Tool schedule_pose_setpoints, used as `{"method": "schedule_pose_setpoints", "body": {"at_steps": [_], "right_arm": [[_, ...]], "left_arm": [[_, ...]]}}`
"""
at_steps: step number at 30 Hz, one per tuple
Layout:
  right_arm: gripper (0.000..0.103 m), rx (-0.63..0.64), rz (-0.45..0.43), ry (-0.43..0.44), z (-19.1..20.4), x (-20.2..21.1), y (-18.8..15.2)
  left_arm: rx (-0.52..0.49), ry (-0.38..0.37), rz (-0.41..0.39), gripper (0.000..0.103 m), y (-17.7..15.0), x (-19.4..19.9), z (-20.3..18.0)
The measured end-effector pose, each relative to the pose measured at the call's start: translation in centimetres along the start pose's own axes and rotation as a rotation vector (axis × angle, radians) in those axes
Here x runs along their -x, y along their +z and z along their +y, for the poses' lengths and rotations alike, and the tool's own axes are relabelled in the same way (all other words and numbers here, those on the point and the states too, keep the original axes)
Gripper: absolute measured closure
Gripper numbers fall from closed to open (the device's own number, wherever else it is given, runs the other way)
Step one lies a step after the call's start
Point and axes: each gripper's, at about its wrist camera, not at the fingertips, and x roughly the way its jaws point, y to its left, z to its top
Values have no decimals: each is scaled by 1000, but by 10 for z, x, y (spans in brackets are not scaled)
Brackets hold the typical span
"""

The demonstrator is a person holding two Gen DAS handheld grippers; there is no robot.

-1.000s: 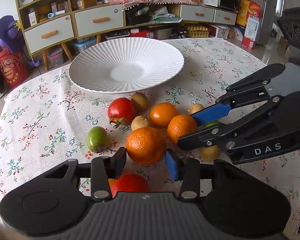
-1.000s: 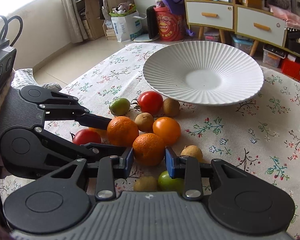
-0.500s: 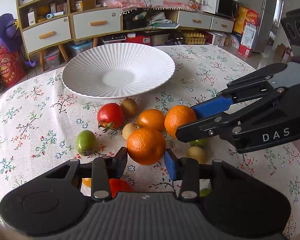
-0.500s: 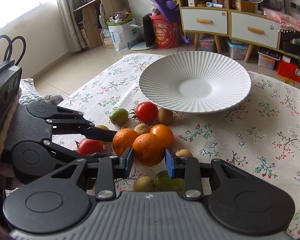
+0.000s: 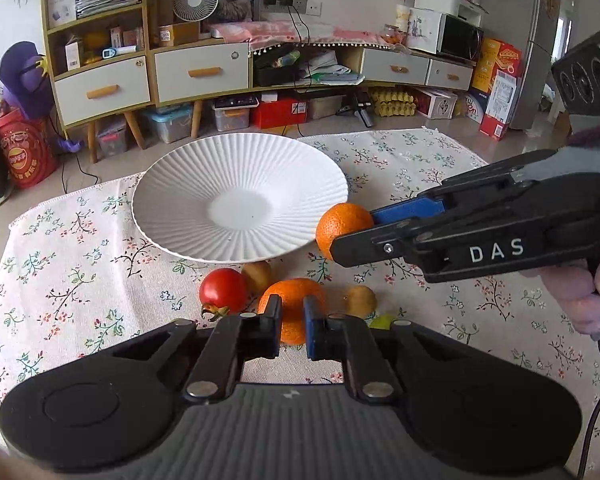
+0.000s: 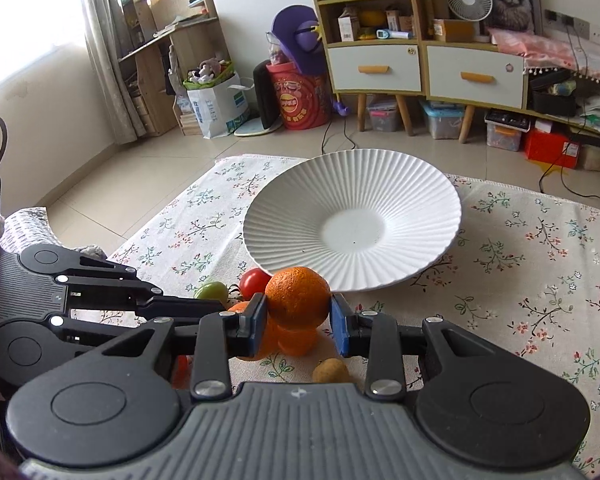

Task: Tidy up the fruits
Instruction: 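Carry the held mandarin with the left tool over the white bowl while the right tool carries its mandarin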

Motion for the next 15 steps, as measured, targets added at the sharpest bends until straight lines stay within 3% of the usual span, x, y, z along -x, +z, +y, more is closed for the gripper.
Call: {"method": "schedule_pose_setpoints", "body": {"at_steps": [2,4,6,15], "right_arm": [[72,-9,6,-4,-2,-1,-2],[72,4,17,-5,-3,-2,-5],[72,14,25,-8,-2,-3,-7],[72,23,44,-9,-2,-2,-10]], "left_arm": [[-32,20,6,88,-5,-3,-4],[-59,37,23,64,-12,-7,-6],[-61,51,29,54,-16,-12,-5],[-70,20,33,54,-17,-21,-12]]}}
